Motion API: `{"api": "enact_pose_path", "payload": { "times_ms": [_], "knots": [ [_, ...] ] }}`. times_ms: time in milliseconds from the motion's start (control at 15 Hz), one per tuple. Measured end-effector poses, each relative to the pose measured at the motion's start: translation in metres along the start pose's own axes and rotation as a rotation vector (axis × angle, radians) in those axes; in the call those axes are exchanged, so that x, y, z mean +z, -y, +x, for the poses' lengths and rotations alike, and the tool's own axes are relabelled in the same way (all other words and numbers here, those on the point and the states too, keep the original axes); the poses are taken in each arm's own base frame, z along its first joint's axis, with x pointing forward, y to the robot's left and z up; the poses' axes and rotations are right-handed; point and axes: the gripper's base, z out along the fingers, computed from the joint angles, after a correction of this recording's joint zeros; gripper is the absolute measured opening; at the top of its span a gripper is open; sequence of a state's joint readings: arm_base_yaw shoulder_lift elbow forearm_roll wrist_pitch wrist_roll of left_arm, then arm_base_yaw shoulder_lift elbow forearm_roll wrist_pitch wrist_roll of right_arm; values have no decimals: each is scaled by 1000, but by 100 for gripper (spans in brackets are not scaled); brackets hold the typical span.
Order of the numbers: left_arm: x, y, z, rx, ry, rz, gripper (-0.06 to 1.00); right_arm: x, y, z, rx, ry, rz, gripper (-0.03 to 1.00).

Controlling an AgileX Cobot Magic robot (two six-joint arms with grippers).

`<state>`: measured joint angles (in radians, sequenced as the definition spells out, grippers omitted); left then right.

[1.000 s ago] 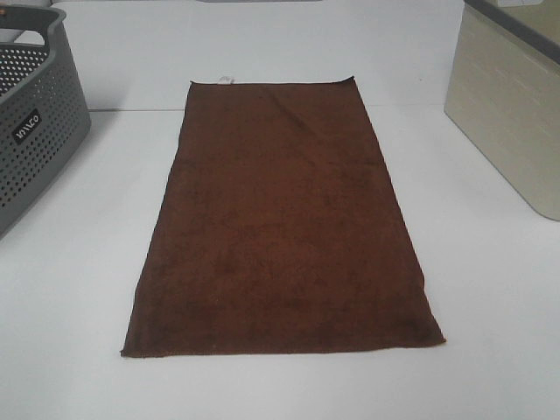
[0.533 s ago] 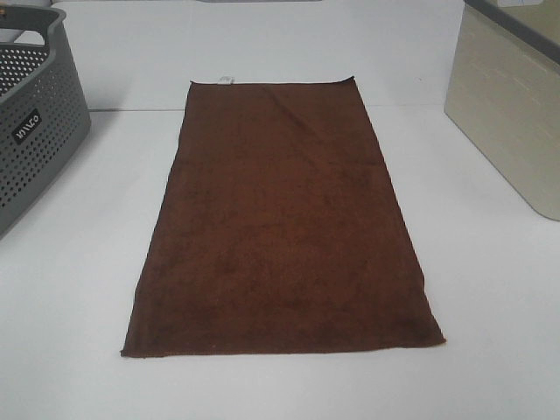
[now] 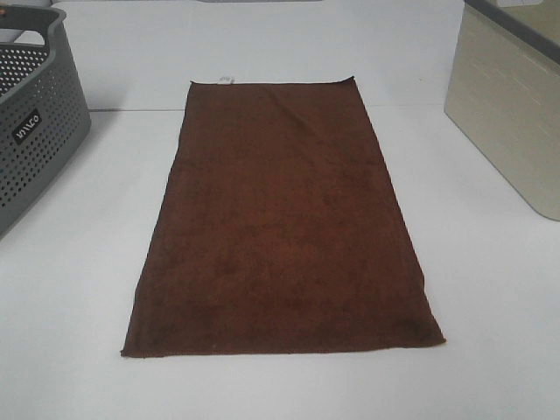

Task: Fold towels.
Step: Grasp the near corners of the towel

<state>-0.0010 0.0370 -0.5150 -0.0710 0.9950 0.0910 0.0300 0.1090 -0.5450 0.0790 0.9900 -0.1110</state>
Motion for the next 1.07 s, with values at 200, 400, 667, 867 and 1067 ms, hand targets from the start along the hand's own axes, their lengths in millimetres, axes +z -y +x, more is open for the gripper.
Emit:
{"api": "enact_pose_path", "payload": {
  "times_ms": [200,400,667,867,1067],
  "knots": [
    [17,-1,-18,-92,32,15,74,17,3,-26,29,-110,-11,82],
    [59,3,-30,-243,-33,87,74,54,2,-43,93,-305,-73,81],
    [128,13,-28,-405,-334,206,73,115,-3,-46,207,-605,-167,81],
    [182,19,-11,-429,-535,288,71,157,-7,-41,239,-745,-247,81],
    [226,26,15,-468,-677,362,71,199,-9,-32,274,-795,-288,81]
  ]
}}
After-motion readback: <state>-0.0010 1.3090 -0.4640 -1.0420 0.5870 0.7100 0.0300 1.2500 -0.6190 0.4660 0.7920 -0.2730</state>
